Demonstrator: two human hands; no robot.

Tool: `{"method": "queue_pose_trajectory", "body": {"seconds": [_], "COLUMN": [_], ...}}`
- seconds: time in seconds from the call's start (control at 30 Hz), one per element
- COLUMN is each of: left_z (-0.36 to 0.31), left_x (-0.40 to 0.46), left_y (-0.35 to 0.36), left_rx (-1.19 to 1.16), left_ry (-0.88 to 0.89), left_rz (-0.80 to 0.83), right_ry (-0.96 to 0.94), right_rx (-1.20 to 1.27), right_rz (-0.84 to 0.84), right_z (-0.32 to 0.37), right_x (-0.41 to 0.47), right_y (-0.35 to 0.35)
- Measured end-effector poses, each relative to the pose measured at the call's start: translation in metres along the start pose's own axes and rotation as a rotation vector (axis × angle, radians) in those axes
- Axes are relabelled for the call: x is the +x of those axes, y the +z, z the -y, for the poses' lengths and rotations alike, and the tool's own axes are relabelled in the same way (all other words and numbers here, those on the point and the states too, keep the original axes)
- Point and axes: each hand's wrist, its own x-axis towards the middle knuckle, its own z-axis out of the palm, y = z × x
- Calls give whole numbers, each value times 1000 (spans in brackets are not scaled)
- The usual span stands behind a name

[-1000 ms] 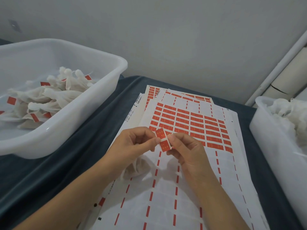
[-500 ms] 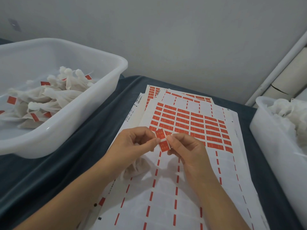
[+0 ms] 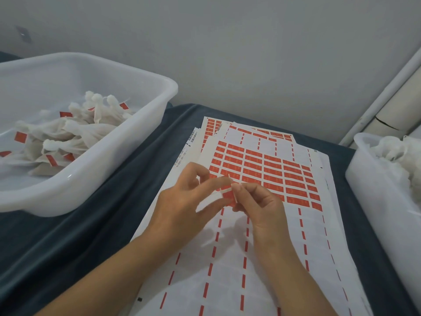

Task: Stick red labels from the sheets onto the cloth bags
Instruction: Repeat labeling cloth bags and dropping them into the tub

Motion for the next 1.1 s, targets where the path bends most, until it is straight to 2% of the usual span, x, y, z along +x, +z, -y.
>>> {"method": "queue_pose_trajectory", "body": {"seconds": [0.17, 0.27, 0.33, 0.4, 0.5, 0.57, 0.7, 1.1], "left_z": [-1, -3, -7, -12, -15, -14, -16, -19], "left_x": [-2, 0, 1, 5, 13, 15, 13, 12], "left_y": [2, 0, -2, -4, -14, -18, -20, -18], "left_rx": [-61, -161, -252, -434, -909, -1025, -1046, -1100], "left_ry": [-28, -104, -203, -391, -778, -883, -868, -851], "left_rz": [-46, -37, 12, 52, 45, 27, 37, 91], "right_ry": [-155, -412, -491, -385, -198, -118, -75, -65], "right_rx": [-116, -344, -373, -221, -4, 31, 35, 149], "right_rz": [3, -42, -80, -109, -91, -32, 109, 132], "right_z": [-1, 0, 0, 4, 5, 6, 4, 3], "right_x": [0, 0, 0, 0, 1, 0, -2, -2], "right_y": [-3, -4, -5, -7, -6, -4, 1, 0]}}
